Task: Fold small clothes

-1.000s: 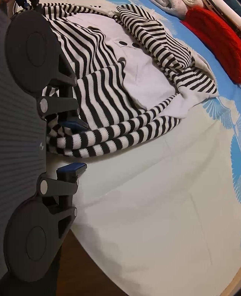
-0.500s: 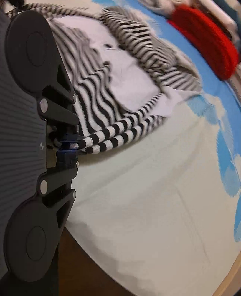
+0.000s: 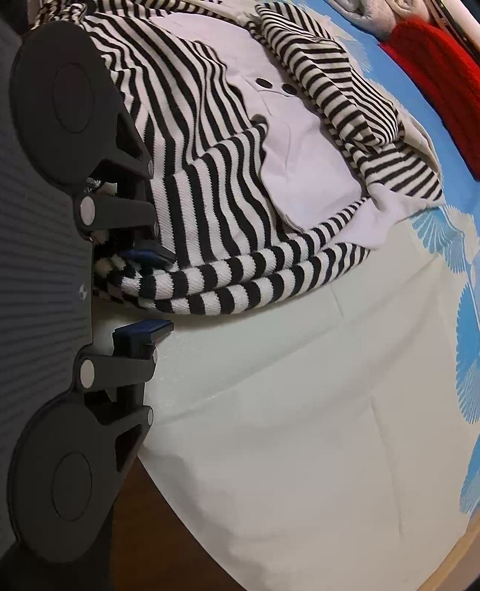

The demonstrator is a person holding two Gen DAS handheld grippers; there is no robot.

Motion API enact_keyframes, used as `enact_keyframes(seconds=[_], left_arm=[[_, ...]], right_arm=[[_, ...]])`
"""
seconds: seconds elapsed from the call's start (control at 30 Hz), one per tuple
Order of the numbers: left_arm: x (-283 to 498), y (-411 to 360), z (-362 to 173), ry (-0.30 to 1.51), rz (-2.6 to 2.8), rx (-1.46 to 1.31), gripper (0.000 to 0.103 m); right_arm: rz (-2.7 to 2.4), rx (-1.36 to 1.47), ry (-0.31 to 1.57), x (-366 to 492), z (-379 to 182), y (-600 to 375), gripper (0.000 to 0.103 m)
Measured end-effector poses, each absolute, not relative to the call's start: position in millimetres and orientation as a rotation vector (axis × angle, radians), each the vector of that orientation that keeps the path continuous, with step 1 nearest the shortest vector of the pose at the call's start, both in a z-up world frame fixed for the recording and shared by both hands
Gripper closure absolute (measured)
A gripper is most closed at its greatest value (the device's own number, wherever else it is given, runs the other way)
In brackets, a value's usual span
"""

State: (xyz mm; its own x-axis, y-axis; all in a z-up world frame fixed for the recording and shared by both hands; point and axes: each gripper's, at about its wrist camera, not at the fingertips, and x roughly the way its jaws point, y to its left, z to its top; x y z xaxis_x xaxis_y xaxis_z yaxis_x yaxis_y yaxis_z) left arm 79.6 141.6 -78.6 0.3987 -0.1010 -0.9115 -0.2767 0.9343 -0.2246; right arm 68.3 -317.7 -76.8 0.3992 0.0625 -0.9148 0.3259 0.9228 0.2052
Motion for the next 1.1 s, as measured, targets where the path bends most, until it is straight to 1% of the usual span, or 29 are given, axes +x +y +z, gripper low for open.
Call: enact_keyframes(seconds=[0.73, 0.8, 0.83, 0.87, 0.9, 0.93, 1.0, 1.1], left_arm=[[73.3, 145.4, -73.7, 1.182, 0.104, -0.379, 0.063], [74.3, 144.6, -74.9, 1.185, 0.102, -0.369, 0.063], [74.6, 144.0, -75.5, 1.187, 0.102, -0.365, 0.063], [74.6, 143.6, -75.6, 1.187, 0.102, -0.363, 0.065], [74.6, 143.0, -75.7, 1.185, 0.097, -0.362, 0.070], [74.6, 142.0, -75.1, 1.182, 0.087, -0.359, 0.073], [74.4, 139.3, -73.5, 1.176, 0.082, -0.342, 0.074], [73.6, 139.6, -73.0, 1.179, 0.081, -0.347, 0.073]], right_arm=[[-0.121, 0.346, 1.193, 60.0, -73.1, -315.3, 0.070], [-0.119, 0.357, 1.193, 60.3, -73.2, -316.1, 0.073], [-0.114, 0.364, 1.192, 60.5, -73.0, -316.2, 0.077], [-0.109, 0.370, 1.190, 60.4, -72.7, -316.1, 0.079], [-0.105, 0.372, 1.189, 60.7, -72.5, -316.0, 0.082], [-0.104, 0.372, 1.186, 60.6, -72.2, -315.4, 0.084], [-0.103, 0.376, 1.182, 60.5, -72.0, -314.9, 0.085], [-0.104, 0.379, 1.182, 60.3, -72.2, -315.5, 0.084]])
